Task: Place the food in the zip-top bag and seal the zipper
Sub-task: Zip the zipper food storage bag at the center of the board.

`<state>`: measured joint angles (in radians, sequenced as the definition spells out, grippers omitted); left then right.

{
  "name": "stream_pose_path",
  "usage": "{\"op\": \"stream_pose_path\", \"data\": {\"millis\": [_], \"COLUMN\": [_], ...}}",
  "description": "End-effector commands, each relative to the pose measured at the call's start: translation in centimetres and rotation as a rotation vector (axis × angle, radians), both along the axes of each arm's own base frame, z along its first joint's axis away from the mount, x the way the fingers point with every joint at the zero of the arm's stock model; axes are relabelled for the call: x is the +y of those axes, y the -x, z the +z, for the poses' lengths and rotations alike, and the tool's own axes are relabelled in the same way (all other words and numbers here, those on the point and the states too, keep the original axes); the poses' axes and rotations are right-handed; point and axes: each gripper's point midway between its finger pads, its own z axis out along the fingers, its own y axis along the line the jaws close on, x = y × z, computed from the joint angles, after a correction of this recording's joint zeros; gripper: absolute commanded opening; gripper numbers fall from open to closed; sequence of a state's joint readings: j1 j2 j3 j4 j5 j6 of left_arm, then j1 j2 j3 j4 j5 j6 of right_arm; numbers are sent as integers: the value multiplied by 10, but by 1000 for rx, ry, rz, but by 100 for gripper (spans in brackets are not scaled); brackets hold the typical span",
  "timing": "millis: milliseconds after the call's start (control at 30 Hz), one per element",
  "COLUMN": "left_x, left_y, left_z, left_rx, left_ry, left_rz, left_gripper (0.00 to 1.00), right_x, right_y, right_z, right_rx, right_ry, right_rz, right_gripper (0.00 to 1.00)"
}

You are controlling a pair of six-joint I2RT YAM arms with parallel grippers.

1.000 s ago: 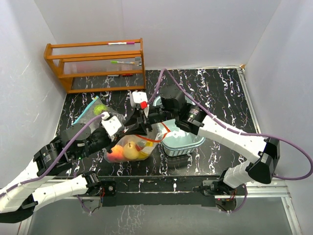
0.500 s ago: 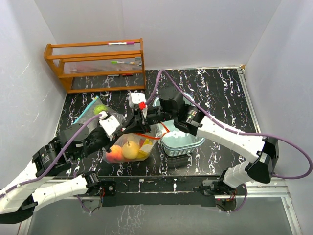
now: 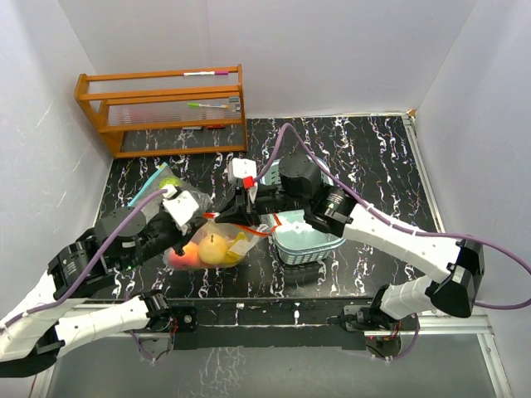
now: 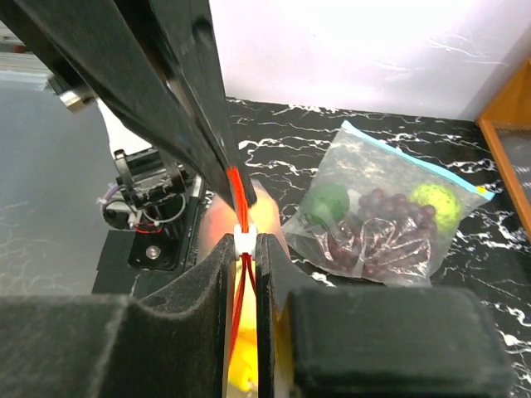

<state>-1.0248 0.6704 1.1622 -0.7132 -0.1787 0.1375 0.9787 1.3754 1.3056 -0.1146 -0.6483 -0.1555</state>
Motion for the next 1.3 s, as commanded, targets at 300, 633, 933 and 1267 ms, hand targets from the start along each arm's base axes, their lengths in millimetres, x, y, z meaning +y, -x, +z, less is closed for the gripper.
{"op": "stream_pose_path", "data": {"millis": [300, 633, 933, 1267], "left_x": [76, 113, 95, 95], "left_y": [-29, -40, -46, -50], "left_z": [102, 134, 131, 124], "left_rx": [-267, -362, -346, -327], "left_ry": [276, 345, 348, 341], "left_rz": [391, 592, 569, 598], "left_gripper": [0, 0, 0, 0], "right_x": [-34, -68, -82, -102], "right_y": [-36, -34, -40, -75], "right_z": [-21, -53, -62, -82], "right_rx": [15, 61, 86, 86], "right_ry": [45, 84, 105, 186], "right_rz": [-275, -385, -463, -695], "right_gripper": [8, 8, 8, 13]}}
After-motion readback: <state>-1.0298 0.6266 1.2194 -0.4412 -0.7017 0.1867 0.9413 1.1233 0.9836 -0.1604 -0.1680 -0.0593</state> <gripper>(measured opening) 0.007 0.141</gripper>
